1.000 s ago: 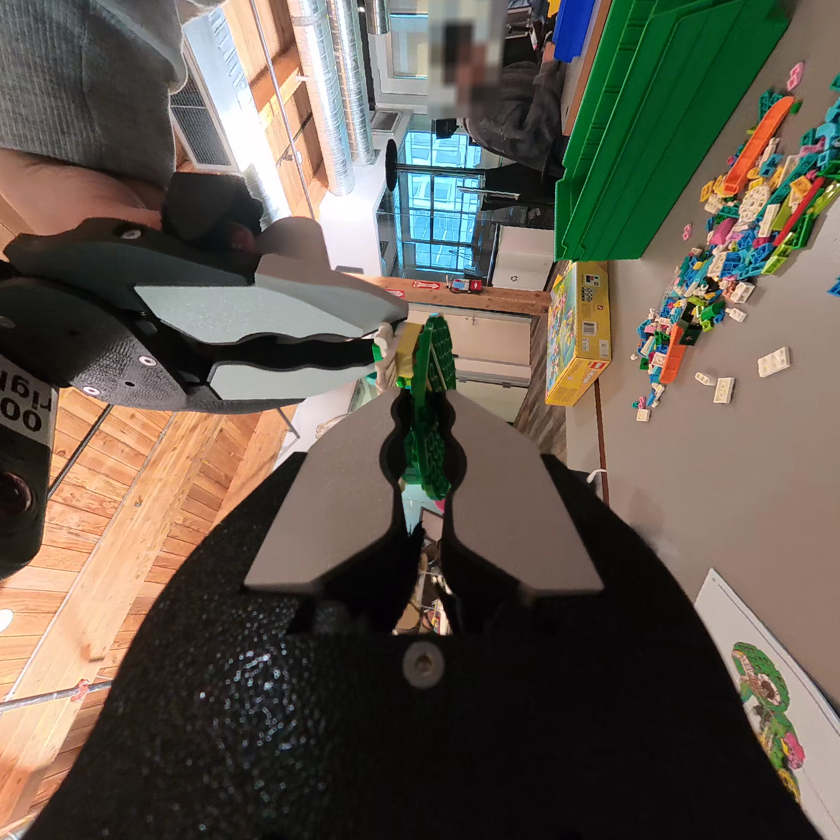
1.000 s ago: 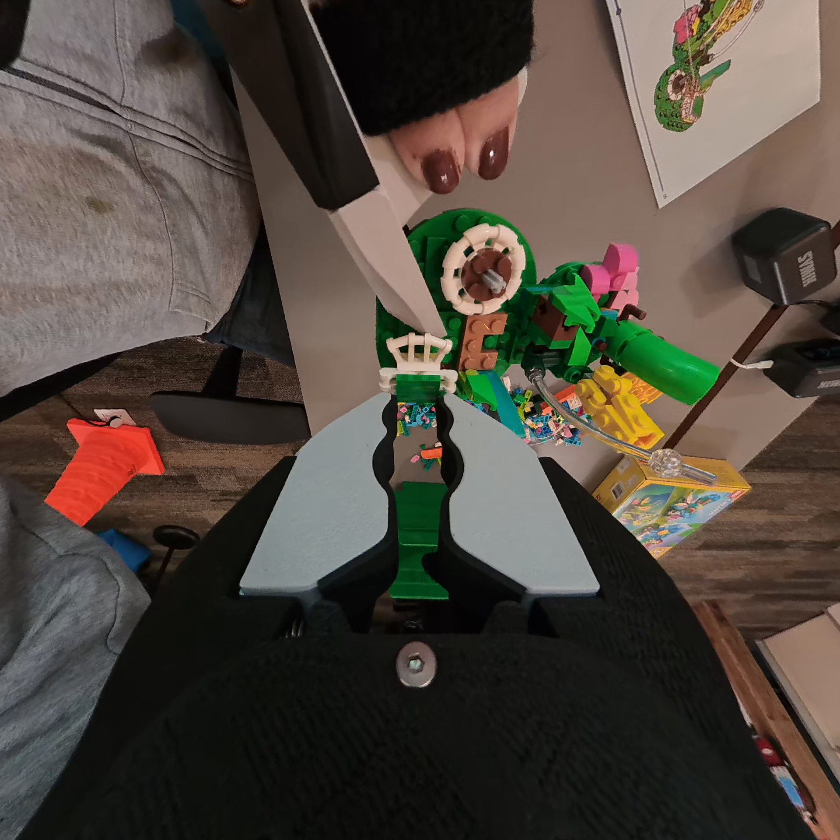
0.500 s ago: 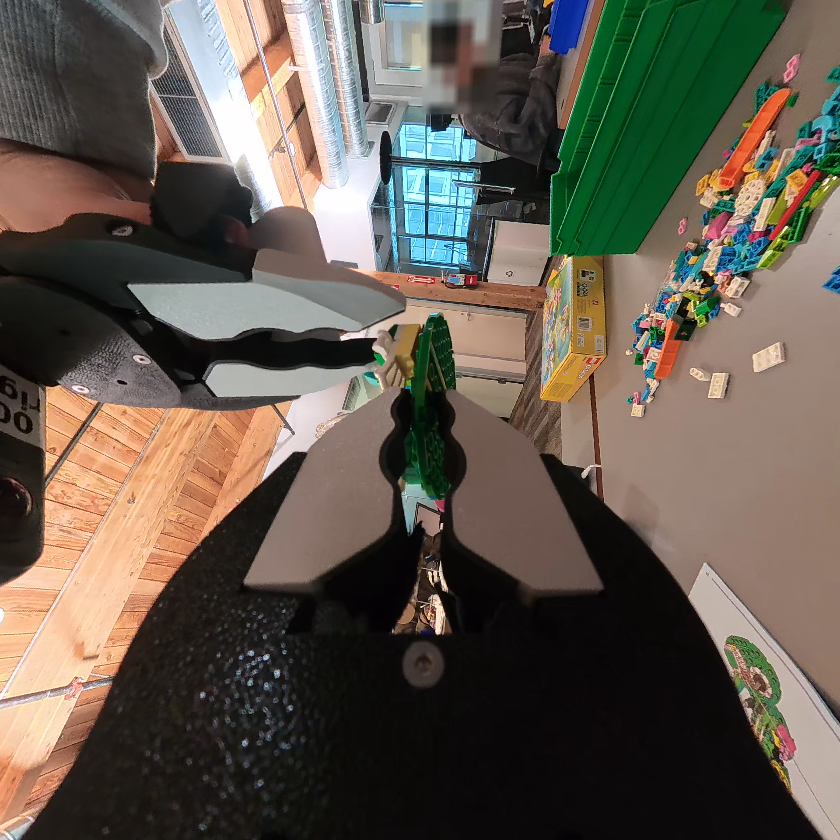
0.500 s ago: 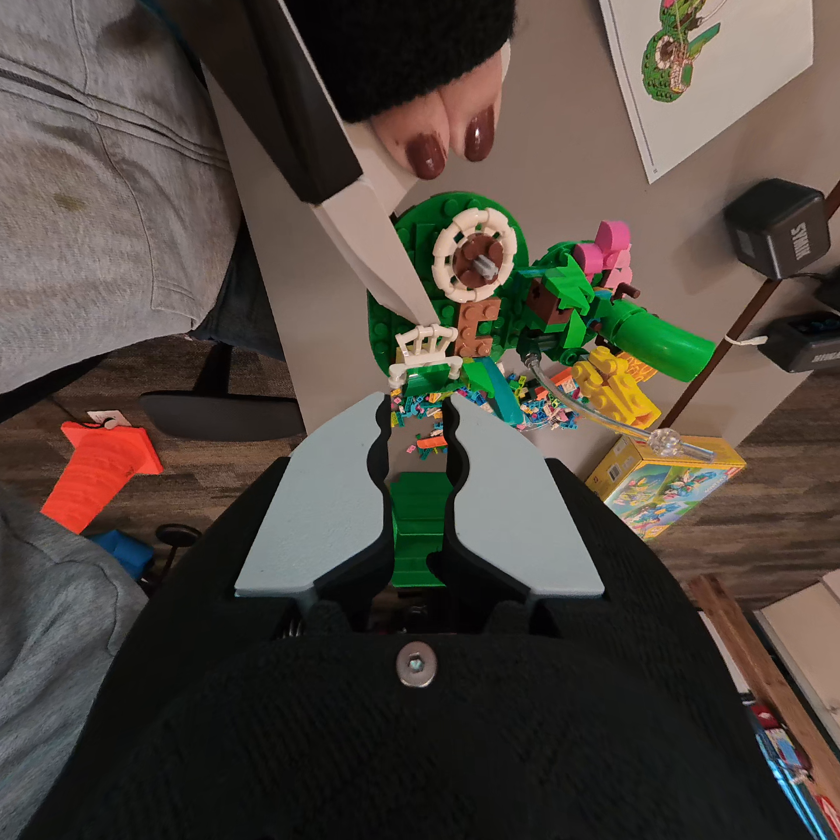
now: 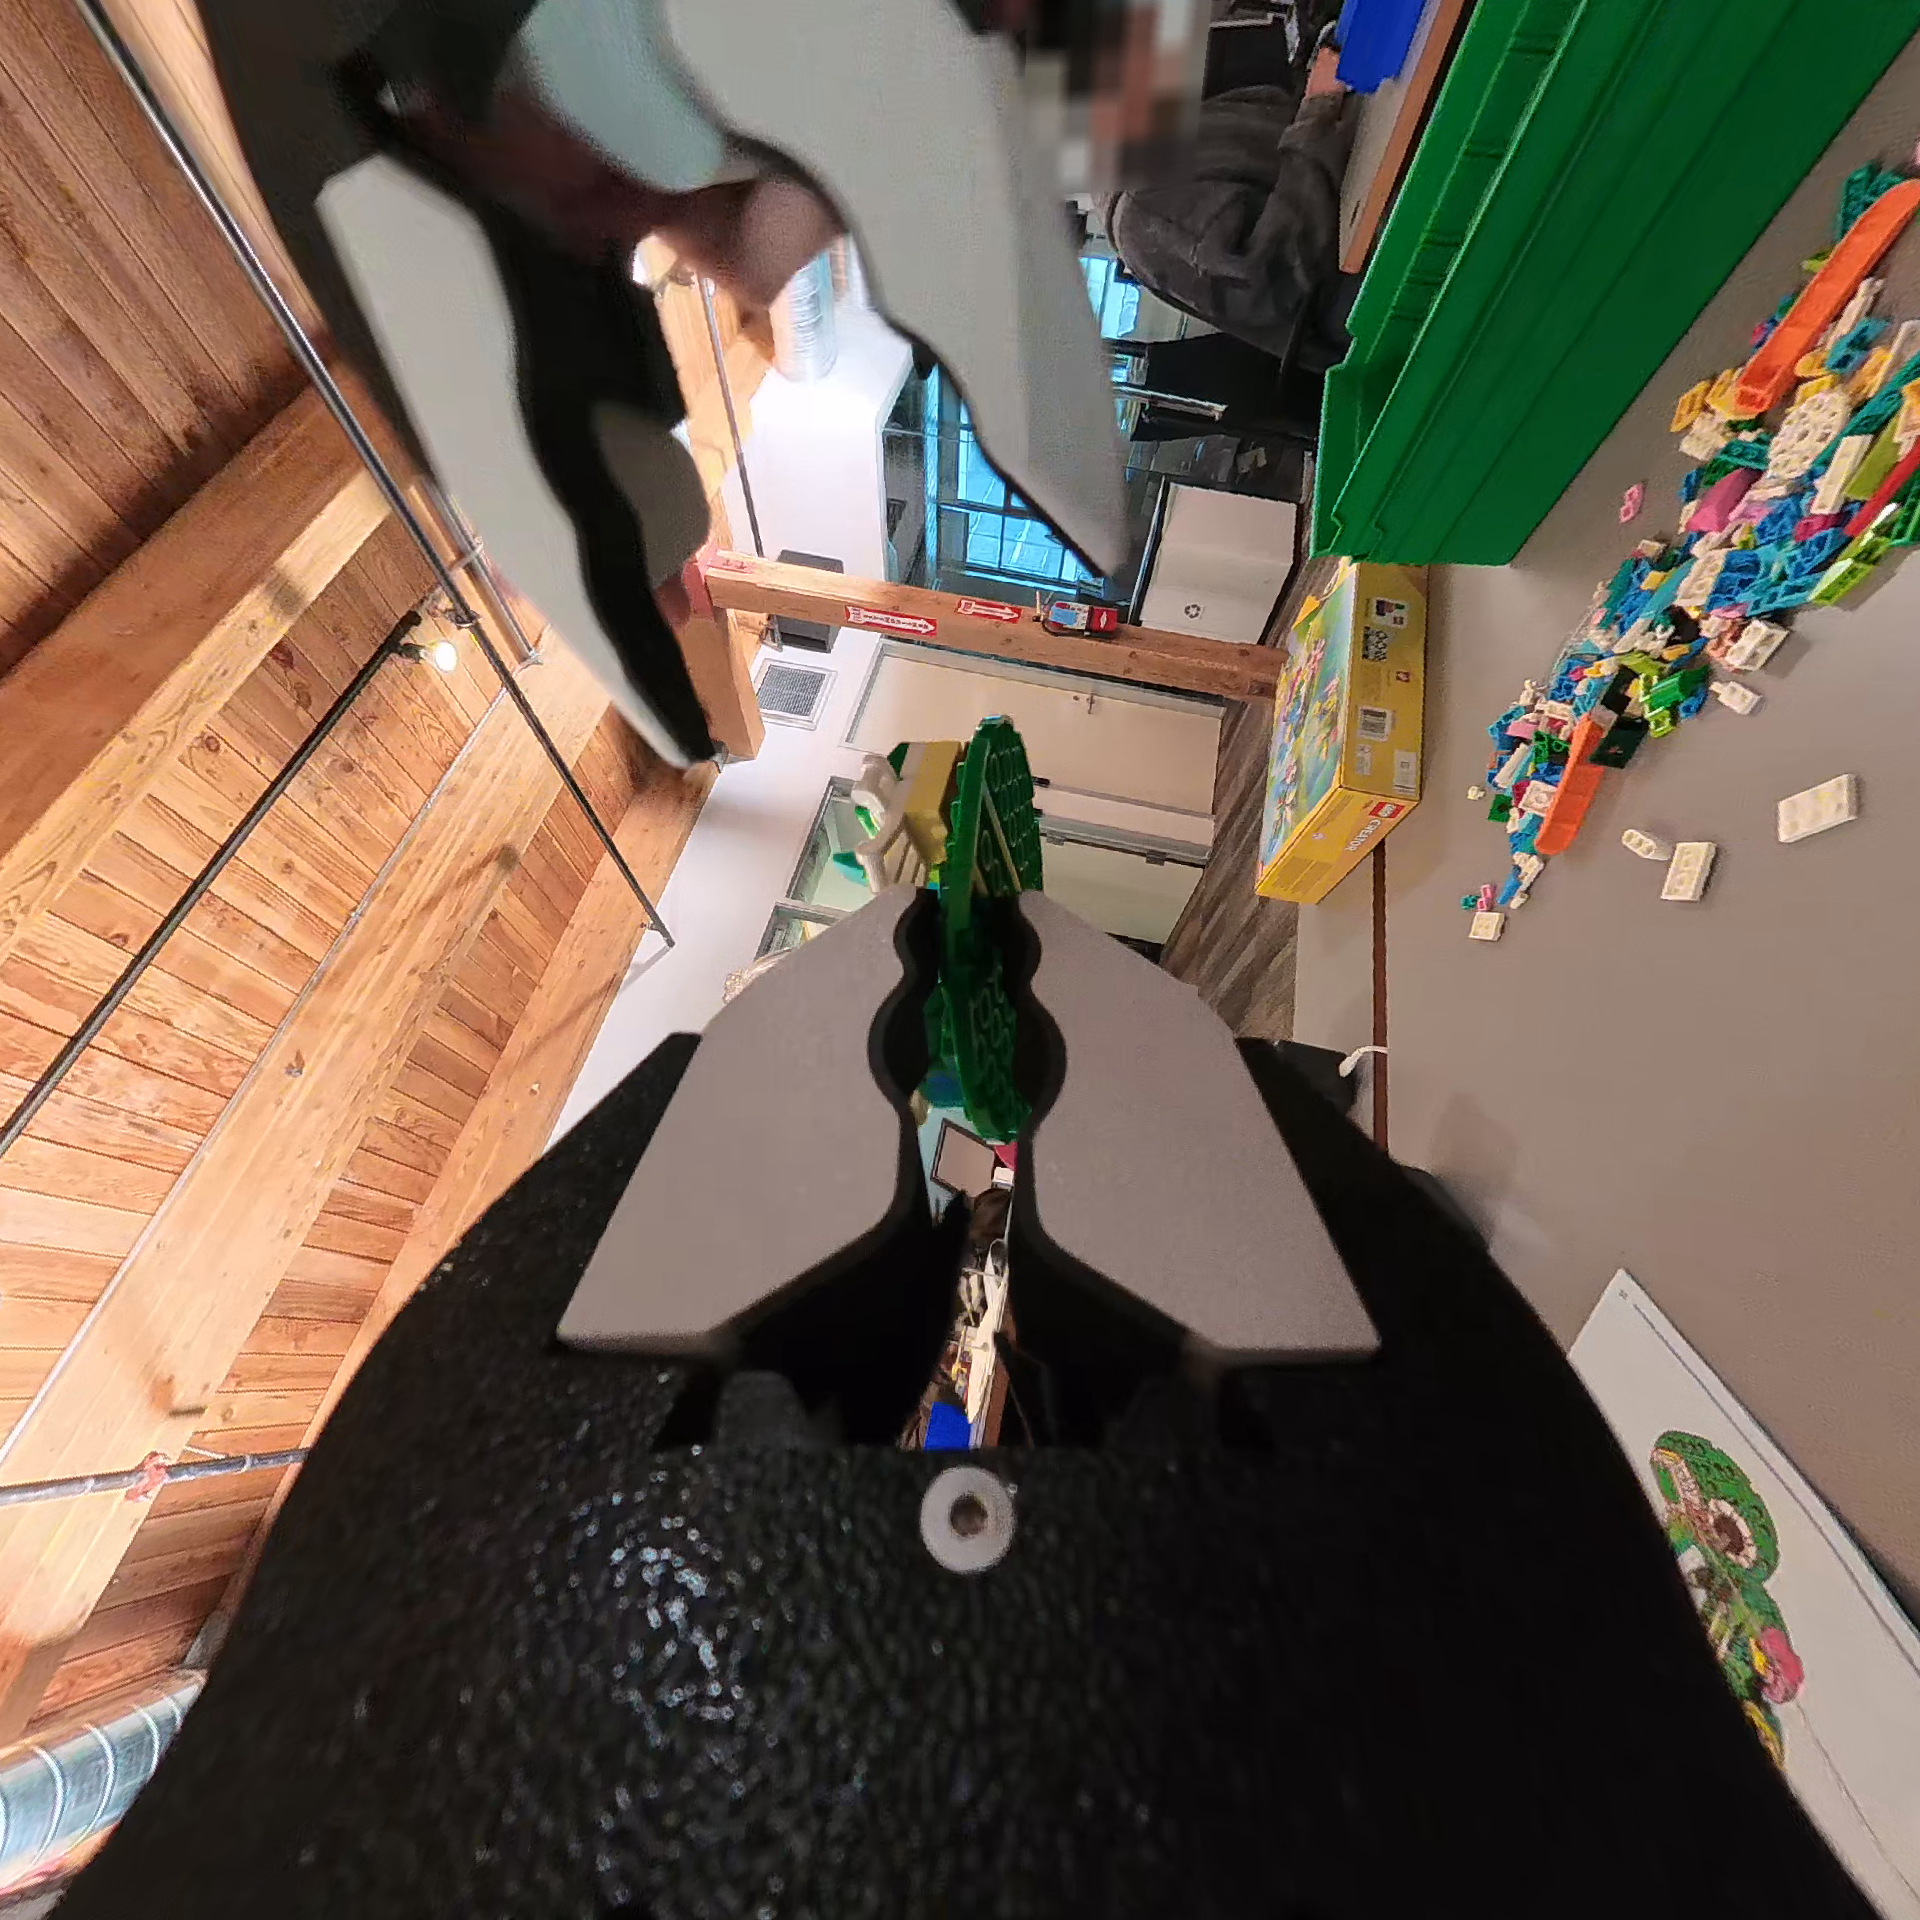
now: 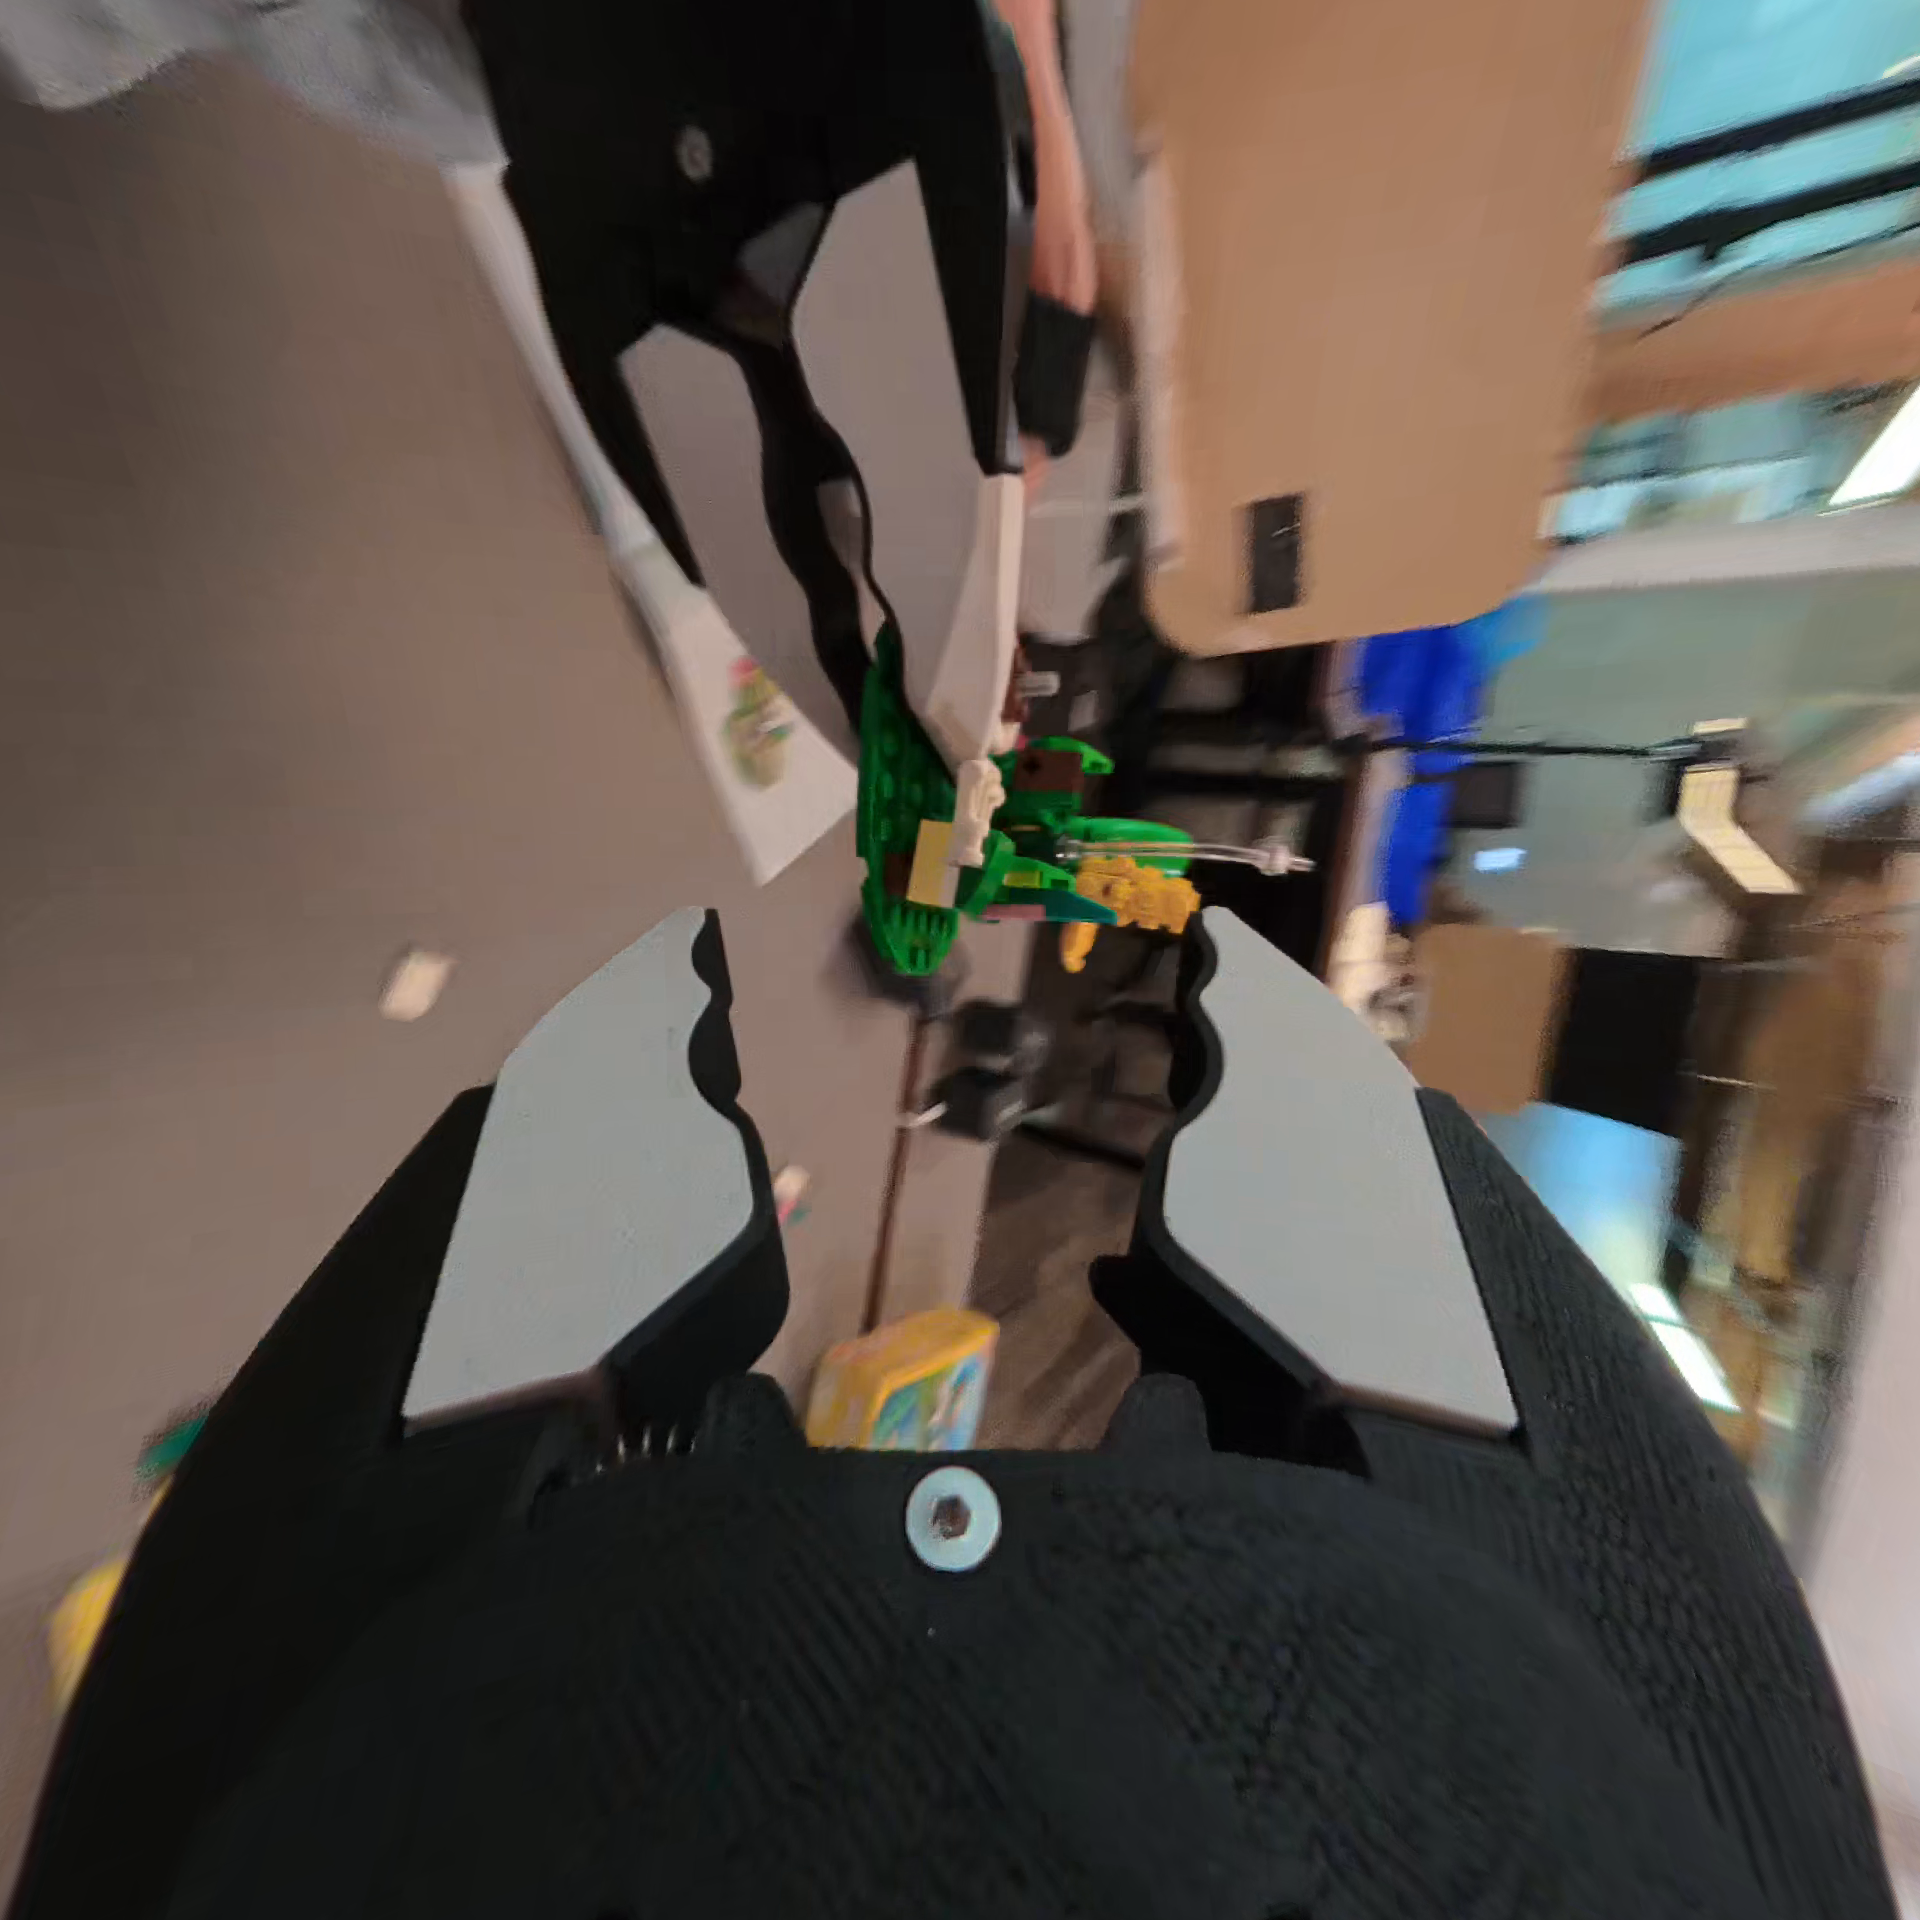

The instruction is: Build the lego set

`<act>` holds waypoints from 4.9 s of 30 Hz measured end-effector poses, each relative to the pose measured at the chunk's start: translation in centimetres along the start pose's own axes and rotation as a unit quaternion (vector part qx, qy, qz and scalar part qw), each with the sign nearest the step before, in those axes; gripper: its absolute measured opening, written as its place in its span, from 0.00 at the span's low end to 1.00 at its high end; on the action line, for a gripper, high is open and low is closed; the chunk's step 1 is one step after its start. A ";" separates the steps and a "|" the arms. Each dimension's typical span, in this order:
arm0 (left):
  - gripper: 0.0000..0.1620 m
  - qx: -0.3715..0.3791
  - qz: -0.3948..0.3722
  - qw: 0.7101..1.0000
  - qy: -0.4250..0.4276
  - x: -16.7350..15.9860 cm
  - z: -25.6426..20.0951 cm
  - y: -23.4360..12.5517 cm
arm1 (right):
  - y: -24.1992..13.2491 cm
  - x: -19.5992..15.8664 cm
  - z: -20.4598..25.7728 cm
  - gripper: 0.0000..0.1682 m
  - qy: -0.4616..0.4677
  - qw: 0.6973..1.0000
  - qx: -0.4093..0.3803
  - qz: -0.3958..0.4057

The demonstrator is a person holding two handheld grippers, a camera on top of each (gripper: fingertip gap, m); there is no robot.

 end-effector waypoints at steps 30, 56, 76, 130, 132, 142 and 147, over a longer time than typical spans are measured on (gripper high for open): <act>0.07 -0.015 -0.059 0.998 -0.025 2.2 0.3 -0.7 | 2.3 -0.1 2.0 0.17 -0.127 0.949 -0.287 -0.038; 0.07 -0.017 -0.064 0.998 -0.024 2.2 0.2 -0.8 | 2.5 0.0 2.5 0.26 -0.054 0.971 -0.214 -0.087; 0.07 -0.054 -0.167 0.976 -0.126 4.0 0.6 -2.3 | 1.3 1.7 3.7 0.16 -0.099 0.955 -0.229 -0.162; 0.07 -0.011 -0.113 0.994 -0.003 3.3 0.0 -1.5 | -0.3 0.1 3.1 0.10 0.405 0.856 0.027 -0.321; 0.07 -0.010 -0.113 0.994 -0.002 3.3 0.0 -1.5 | -0.3 0.1 3.1 0.10 0.408 0.854 0.033 -0.322; 0.07 -0.011 -0.111 0.994 0.000 3.2 0.0 -1.4 | -0.2 0.3 3.4 0.12 0.395 0.863 0.036 -0.312; 0.07 -0.012 -0.106 0.994 -0.007 3.0 0.1 -1.4 | -1.4 0.6 3.4 0.25 0.329 0.885 0.005 -0.329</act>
Point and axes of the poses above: each gripper's, where its closed fingertips meet, y out along the fingers, x out of its top, z = x × y across the jaws, the point moved 3 cm from there along -y, back along the fingers, and after that the axes turned 14 degrees about x, right-handed, at the moved point
